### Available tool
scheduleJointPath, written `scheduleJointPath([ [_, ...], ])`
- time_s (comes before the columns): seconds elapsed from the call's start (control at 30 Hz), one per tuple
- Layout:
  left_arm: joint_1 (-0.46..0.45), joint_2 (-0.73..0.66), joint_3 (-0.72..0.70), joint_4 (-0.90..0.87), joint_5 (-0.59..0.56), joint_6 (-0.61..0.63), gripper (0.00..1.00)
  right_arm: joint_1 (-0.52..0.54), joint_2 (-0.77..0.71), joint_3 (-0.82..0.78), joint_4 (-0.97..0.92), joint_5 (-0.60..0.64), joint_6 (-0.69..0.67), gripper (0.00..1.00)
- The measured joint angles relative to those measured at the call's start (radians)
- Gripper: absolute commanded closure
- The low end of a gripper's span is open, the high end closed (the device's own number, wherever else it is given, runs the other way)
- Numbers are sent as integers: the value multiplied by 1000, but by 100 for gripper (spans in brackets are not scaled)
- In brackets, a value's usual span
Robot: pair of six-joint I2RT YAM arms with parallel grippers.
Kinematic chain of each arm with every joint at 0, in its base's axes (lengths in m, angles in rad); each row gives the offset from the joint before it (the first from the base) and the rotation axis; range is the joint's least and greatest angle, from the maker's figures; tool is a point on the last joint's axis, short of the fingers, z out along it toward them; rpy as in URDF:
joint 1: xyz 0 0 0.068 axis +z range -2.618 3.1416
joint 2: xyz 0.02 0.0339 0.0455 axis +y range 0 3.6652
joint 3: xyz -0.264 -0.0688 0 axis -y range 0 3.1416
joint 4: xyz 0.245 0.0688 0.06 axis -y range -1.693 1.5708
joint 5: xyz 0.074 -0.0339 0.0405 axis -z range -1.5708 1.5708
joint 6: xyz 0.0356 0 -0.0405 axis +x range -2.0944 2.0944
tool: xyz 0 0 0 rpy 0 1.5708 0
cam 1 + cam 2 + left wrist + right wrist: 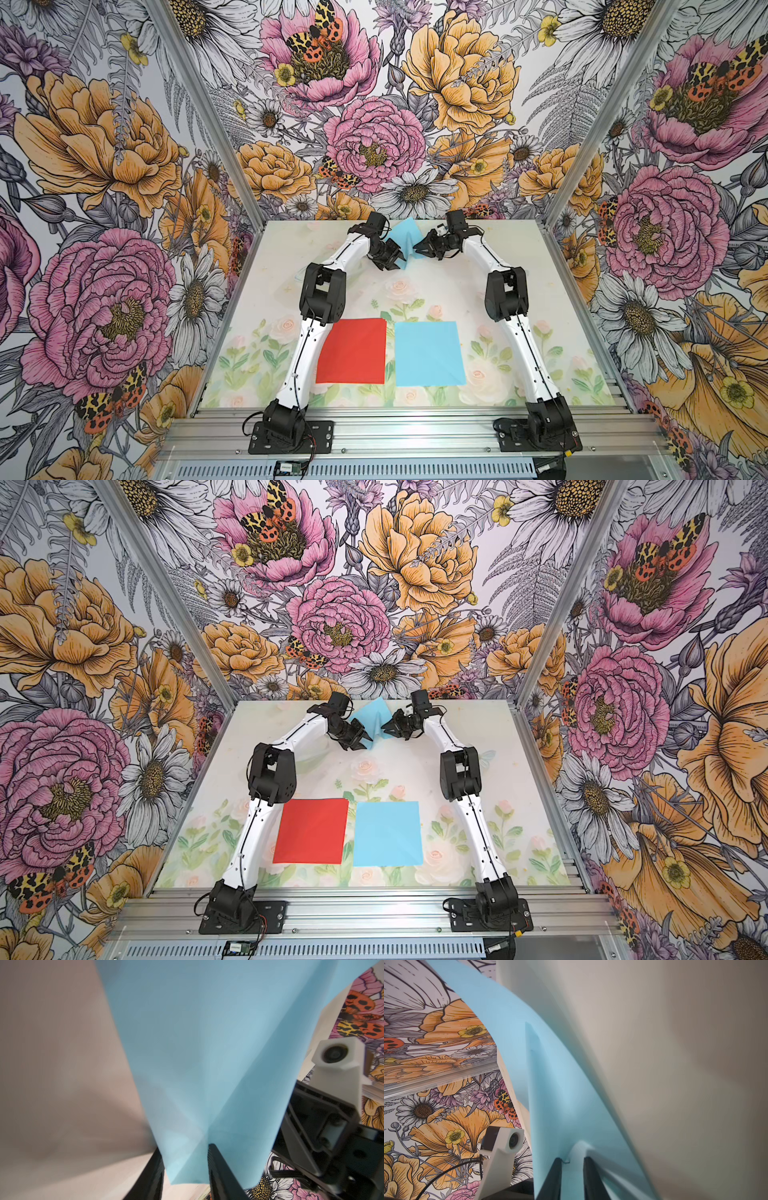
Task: Sort the scattered colored papers by color
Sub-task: Pick up the colored paper from the center of the board.
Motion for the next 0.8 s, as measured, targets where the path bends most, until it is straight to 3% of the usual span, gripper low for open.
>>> scheduleJointPath([
  [0.07, 0, 2, 4, -11, -19, -15, 79, 0, 0, 1, -3, -1, 0, 77],
  [0.33, -2, -3, 5, -42, -87, -25, 94, -6, 0, 5, -12, -4, 0, 77],
  [0.8, -5, -37, -6, -55, -347, 127, 100, -3, 0, 5, -15, -4, 0, 77],
])
